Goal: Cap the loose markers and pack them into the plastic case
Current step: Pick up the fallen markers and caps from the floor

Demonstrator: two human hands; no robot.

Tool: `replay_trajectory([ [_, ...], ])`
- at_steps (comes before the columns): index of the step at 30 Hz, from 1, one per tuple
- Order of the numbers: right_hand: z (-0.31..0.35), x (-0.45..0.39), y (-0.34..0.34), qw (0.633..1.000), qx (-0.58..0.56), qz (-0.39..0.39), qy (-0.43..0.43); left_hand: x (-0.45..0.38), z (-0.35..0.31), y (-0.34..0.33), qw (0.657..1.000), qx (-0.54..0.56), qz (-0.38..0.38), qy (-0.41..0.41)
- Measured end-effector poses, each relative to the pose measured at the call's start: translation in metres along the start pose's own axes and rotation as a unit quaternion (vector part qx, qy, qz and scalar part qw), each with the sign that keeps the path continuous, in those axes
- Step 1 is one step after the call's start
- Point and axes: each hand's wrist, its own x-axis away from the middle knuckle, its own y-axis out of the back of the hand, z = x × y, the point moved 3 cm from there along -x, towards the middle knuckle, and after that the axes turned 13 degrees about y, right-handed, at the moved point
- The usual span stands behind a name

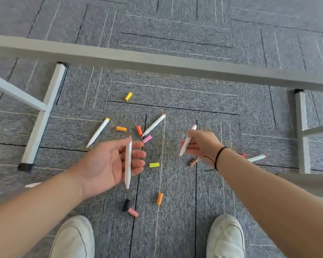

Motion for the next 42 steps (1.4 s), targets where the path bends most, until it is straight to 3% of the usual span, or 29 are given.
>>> replay_trajectory([
  [5, -0.005, 0.036, -0.004, 0.991, -0.103, 0.069, -0.049, -0.005, -0.002, 0.036, 0.992, -0.077, -0.094, -0.024],
  [8, -0.003, 0.055, -0.017, 0.987, -0.108, 0.103, -0.060, -0.011, -0.014, 0.070, 0.957, -0.146, -0.233, -0.088],
  [10, -0.002, 0.065, -0.031, 0.985, -0.101, 0.127, -0.063, -0.015, -0.033, 0.088, 0.897, -0.224, -0.350, -0.150],
  [12, -0.002, 0.074, -0.045, 0.982, -0.100, 0.145, -0.074, -0.023, -0.056, 0.096, 0.814, -0.338, -0.430, -0.196],
  [15, -0.003, 0.080, -0.062, 0.982, -0.072, 0.150, -0.085, -0.039, -0.084, 0.097, 0.675, -0.506, -0.487, -0.226],
  [17, -0.007, 0.080, -0.067, 0.984, -0.053, 0.143, -0.094, -0.052, -0.091, 0.102, 0.602, -0.583, -0.505, -0.207],
  [20, -0.011, 0.079, -0.073, 0.983, -0.044, 0.136, -0.111, -0.069, -0.092, 0.108, 0.576, -0.613, -0.517, -0.157],
  [22, -0.015, 0.076, -0.076, 0.984, -0.038, 0.131, -0.117, -0.075, -0.092, 0.110, 0.587, -0.610, -0.513, -0.141],
  [24, -0.017, 0.075, -0.077, 0.983, -0.032, 0.130, -0.122, -0.077, -0.090, 0.113, 0.621, -0.602, -0.486, -0.128],
  [25, -0.017, 0.073, -0.077, 0.983, -0.033, 0.131, -0.123, -0.076, -0.089, 0.113, 0.663, -0.578, -0.458, -0.129],
  [26, -0.017, 0.072, -0.077, 0.983, -0.035, 0.128, -0.125, -0.073, -0.088, 0.112, 0.736, -0.525, -0.408, -0.128],
  [28, -0.016, 0.067, -0.078, 0.985, -0.043, 0.110, -0.127, -0.058, -0.080, 0.105, 0.909, -0.315, -0.247, -0.116],
  [29, -0.016, 0.064, -0.079, 0.986, -0.046, 0.103, -0.125, -0.046, -0.075, 0.099, 0.961, -0.199, -0.162, -0.107],
  [30, -0.015, 0.060, -0.081, 0.987, -0.045, 0.100, -0.121, -0.033, -0.071, 0.095, 0.985, -0.106, -0.089, -0.100],
  [32, -0.012, 0.053, -0.085, 0.989, -0.023, 0.100, -0.110, -0.007, -0.065, 0.090, 0.996, -0.012, -0.002, -0.093],
  [34, -0.007, 0.039, -0.090, 0.991, 0.026, 0.094, -0.096, 0.018, -0.059, 0.086, 0.995, 0.012, 0.041, -0.092],
  [42, 0.030, -0.043, -0.116, 0.969, 0.240, -0.051, 0.014, 0.069, -0.037, 0.099, 0.990, 0.092, 0.010, -0.110],
])
